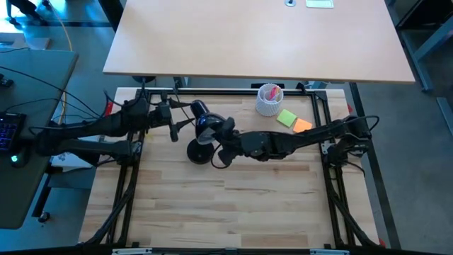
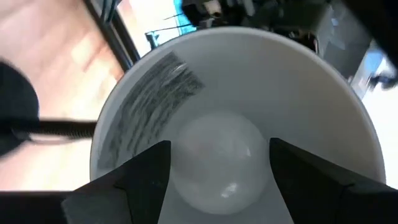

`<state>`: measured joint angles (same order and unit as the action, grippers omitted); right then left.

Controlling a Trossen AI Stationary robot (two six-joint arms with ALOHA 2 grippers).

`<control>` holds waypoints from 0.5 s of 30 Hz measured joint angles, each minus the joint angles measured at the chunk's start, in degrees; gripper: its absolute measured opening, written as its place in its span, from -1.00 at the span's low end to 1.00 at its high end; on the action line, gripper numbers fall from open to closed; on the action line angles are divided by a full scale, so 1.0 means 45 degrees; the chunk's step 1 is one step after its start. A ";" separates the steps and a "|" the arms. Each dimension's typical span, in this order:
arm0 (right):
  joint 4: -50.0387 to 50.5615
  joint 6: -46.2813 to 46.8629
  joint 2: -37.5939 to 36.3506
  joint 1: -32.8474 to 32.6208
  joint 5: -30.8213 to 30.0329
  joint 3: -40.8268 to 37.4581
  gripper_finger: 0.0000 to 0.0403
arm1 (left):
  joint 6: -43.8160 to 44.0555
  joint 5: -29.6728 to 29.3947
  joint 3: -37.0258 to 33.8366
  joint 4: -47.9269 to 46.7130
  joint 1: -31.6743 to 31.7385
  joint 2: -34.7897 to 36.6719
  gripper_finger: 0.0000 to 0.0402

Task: Screw lightbulb
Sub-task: Insert the lightbulb into the lamp

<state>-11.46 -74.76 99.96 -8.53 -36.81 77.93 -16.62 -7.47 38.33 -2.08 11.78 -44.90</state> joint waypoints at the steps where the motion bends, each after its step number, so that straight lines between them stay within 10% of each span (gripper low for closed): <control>1: 0.0000 0.0654 0.0000 -0.0043 -0.0111 0.0000 0.31 | 0.0004 -0.0062 0.0000 0.0039 -0.0078 -0.0001 0.27; 15: -0.1722 0.9715 0.0023 -0.0214 -0.1403 0.0000 0.31 | -0.0482 -0.1581 -0.0005 0.0421 -0.2259 -0.0016 0.27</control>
<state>-19.21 -31.04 100.07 -9.50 -43.13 77.93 -18.79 -14.59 38.30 -0.19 1.62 -44.97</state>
